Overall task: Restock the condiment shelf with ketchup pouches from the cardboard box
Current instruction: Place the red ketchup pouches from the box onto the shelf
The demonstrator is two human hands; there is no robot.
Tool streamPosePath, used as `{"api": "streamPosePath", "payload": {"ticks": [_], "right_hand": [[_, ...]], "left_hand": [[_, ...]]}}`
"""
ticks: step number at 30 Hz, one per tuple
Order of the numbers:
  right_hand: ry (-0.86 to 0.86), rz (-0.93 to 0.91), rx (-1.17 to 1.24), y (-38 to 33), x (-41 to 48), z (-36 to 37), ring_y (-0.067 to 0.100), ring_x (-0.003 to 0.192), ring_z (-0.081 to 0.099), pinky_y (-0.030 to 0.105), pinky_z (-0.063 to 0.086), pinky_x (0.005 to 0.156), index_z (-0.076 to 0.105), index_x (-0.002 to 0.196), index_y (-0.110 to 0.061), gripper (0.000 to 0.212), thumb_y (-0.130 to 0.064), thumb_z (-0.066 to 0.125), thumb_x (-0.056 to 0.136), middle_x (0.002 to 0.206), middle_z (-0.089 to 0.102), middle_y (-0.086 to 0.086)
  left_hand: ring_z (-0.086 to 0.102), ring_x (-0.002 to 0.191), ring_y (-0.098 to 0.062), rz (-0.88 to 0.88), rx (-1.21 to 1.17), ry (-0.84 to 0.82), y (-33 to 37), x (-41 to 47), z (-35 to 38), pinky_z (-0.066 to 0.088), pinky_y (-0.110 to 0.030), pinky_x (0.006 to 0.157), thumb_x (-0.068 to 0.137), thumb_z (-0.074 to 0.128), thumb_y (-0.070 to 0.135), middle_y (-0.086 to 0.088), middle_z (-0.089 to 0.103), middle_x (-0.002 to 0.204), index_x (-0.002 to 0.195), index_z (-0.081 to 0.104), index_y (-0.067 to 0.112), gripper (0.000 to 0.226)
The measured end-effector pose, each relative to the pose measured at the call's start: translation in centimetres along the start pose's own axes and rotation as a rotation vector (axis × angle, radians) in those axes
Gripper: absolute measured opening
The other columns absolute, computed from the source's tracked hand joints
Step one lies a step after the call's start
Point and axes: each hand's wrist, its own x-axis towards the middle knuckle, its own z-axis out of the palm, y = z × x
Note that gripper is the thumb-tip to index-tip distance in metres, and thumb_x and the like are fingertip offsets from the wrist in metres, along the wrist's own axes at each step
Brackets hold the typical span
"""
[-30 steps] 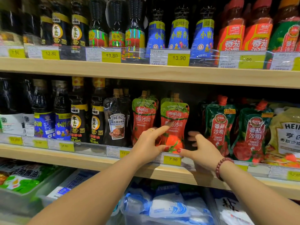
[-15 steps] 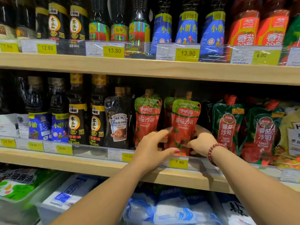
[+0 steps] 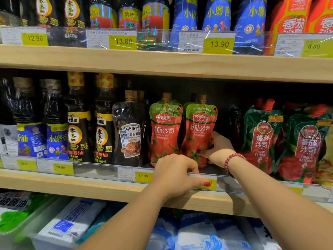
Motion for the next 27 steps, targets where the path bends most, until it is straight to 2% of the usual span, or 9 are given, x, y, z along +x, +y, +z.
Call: {"api": "streamPosePath", "payload": {"ticks": [7, 10, 12, 13, 15, 20, 22, 24, 27], "right_hand": [[-0.014, 0.030, -0.051, 0.8, 0.6, 0.6, 0.031, 0.102, 0.060, 0.035, 0.051, 0.085, 0.054, 0.114, -0.010, 0.043, -0.023, 0.070, 0.076, 0.110, 0.063, 0.012], [-0.198, 0.135, -0.074, 2.5, 0.4, 0.4, 0.036, 0.114, 0.054, 0.040, 0.046, 0.096, 0.051, 0.123, -0.001, 0.034, -0.013, 0.054, 0.090, 0.125, 0.056, 0.021], [-0.265, 0.146, -0.045, 2.2, -0.1, -0.4, 0.030, 0.111, 0.056, 0.037, 0.048, 0.094, 0.052, 0.118, -0.006, 0.036, -0.023, 0.061, 0.087, 0.121, 0.058, 0.014], [-0.204, 0.142, -0.003, 1.9, -0.1, -1.2, 0.026, 0.104, 0.058, 0.037, 0.051, 0.089, 0.052, 0.113, -0.011, 0.042, -0.029, 0.070, 0.079, 0.112, 0.060, 0.008], [-0.106, 0.092, 0.055, 0.8, -1.4, -3.1, 0.022, 0.096, 0.060, 0.036, 0.053, 0.084, 0.052, 0.120, -0.014, 0.059, -0.032, 0.079, 0.070, 0.109, 0.062, 0.007], [0.021, -0.119, 0.112, 2.3, -7.8, -7.6, 0.013, 0.094, 0.056, 0.025, 0.046, 0.084, 0.057, 0.113, -0.017, 0.038, -0.027, 0.071, 0.079, 0.104, 0.060, 0.001], [0.068, -0.220, 0.100, 3.2, -10.9, -9.2, 0.010, 0.094, 0.057, 0.021, 0.046, 0.084, 0.060, 0.110, -0.018, 0.032, -0.022, 0.070, 0.080, 0.102, 0.060, -0.003], [0.088, -0.272, 0.084, 4.7, -13.9, -10.2, 0.008, 0.092, 0.058, 0.015, 0.044, 0.080, 0.061, 0.107, -0.019, 0.028, -0.019, 0.070, 0.080, 0.101, 0.062, -0.005], [0.071, -0.261, 0.087, 8.2, -18.6, -10.5, 0.001, 0.091, 0.055, 0.011, 0.042, 0.078, 0.060, 0.105, -0.026, 0.027, -0.020, 0.070, 0.080, 0.098, 0.059, -0.013]], "left_hand": [[0.045, 0.056, -0.001, -0.011, 0.012, -0.023, 0.2, 0.1, -0.2, 0.027, -0.025, 0.050, 0.061, 0.065, 0.073, 0.015, 0.049, 0.051, 0.050, 0.050, 0.033, 0.043], [0.046, 0.056, -0.002, -0.017, 0.004, -0.029, 0.3, 0.0, -0.2, 0.029, -0.025, 0.050, 0.061, 0.066, 0.072, 0.015, 0.049, 0.052, 0.053, 0.052, 0.032, 0.044], [0.046, 0.057, -0.002, -0.028, 0.001, -0.038, 0.4, 0.0, -0.3, 0.029, -0.025, 0.050, 0.060, 0.066, 0.073, 0.015, 0.050, 0.053, 0.054, 0.053, 0.031, 0.044], [0.047, 0.057, -0.002, -0.034, -0.004, -0.045, 0.4, 0.0, -0.3, 0.029, -0.025, 0.050, 0.059, 0.065, 0.073, 0.015, 0.051, 0.053, 0.055, 0.053, 0.031, 0.044], [0.049, 0.059, -0.002, -0.047, -0.007, -0.077, 0.7, -0.1, -0.5, 0.029, -0.026, 0.049, 0.060, 0.065, 0.073, 0.014, 0.053, 0.056, 0.057, 0.054, 0.031, 0.044], [0.055, 0.073, -0.008, -0.094, 0.037, -0.142, 2.0, -0.6, -1.1, 0.042, -0.030, 0.058, 0.069, 0.069, 0.062, 0.013, 0.061, 0.074, 0.070, 0.061, 0.031, 0.033], [0.057, 0.092, -0.013, -0.047, 0.017, -0.072, 3.0, -1.3, -1.0, 0.047, -0.031, 0.073, 0.073, 0.073, 0.048, 0.010, 0.063, 0.094, 0.091, 0.066, 0.031, 0.027], [0.056, 0.100, -0.015, 0.057, -0.048, 0.051, 4.4, -2.3, -0.5, 0.046, -0.031, 0.082, 0.074, 0.076, 0.036, 0.005, 0.061, 0.103, 0.108, 0.065, 0.024, 0.038], [0.057, 0.095, -0.020, 0.172, -0.181, 0.152, 7.1, -4.3, 0.7, 0.049, -0.037, 0.081, 0.075, 0.075, 0.029, 0.001, 0.061, 0.098, 0.107, 0.066, 0.017, 0.036]]}}
